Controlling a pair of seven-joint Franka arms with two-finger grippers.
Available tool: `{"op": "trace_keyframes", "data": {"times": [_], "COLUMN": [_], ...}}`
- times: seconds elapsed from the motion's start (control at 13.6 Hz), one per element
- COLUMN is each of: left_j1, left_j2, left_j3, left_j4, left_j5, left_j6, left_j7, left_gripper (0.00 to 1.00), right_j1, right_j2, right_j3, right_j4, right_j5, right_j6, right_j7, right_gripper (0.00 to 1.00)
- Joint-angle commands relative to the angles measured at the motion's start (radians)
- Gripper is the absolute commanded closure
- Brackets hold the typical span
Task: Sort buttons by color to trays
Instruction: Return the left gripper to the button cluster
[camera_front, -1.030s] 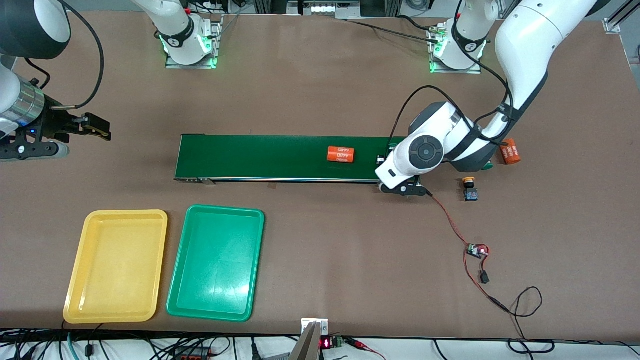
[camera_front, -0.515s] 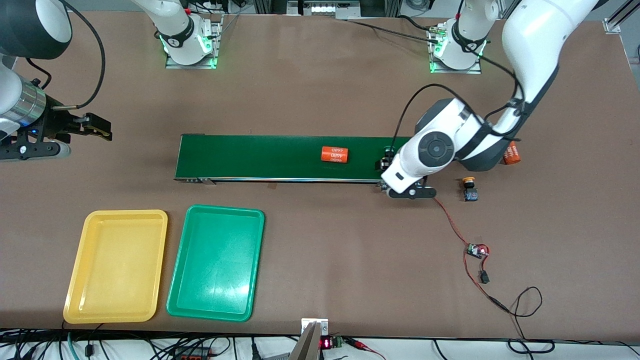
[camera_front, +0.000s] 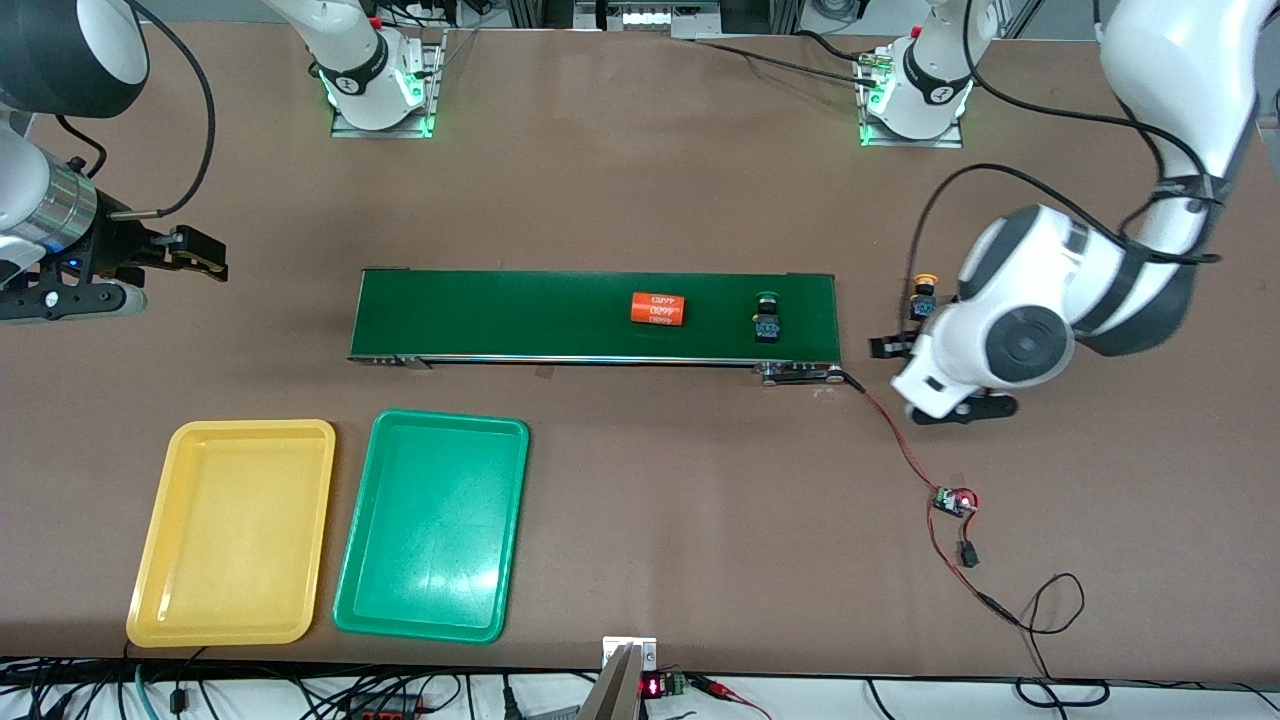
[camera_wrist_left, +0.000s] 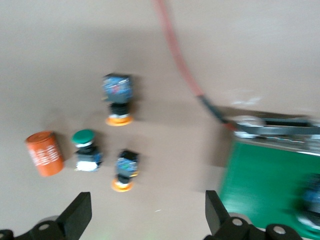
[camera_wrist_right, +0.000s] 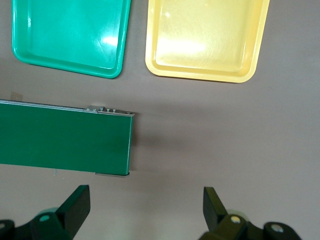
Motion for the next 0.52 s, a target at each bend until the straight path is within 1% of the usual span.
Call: {"op": "trace_keyframes", "data": {"times": [0.0,0.15,0.29,0.44], "left_j1": [0.068,0.122,0.194,0.269], "left_j2": [0.028,0.052,0.051,0.048], "left_j3": [-0.009,-0.01,-0.012,-0.013], "left_j4": [-0.08,-0.128,-0.191,-0.266], "left_j5": [0.085,0.116,0.117,0.119], "left_j6": [-0.006,0.02,0.081,0.189], "left_j7": [0.022,0.023,0.058,0.124], "left_gripper": [0.0,0.0,0.0,0.0], "right_j1": [0.0,-0.011,-0.023,-0.025], "right_j2": [-0.018,-0.041,-0.108,-0.185], "right_j3": [-0.001,0.0,0.0,0.002], "right_j4": [-0.029,-0.062,-0.166,-0.281], "right_j5": [0.008,0.023,0.023,0.025], "right_j6": [0.012,0.023,0.087,0.153], "right_j7": [-0.012,-0.01,-0.012,-0.009], "right_gripper": [0.0,0.0,0.0,0.0]}}
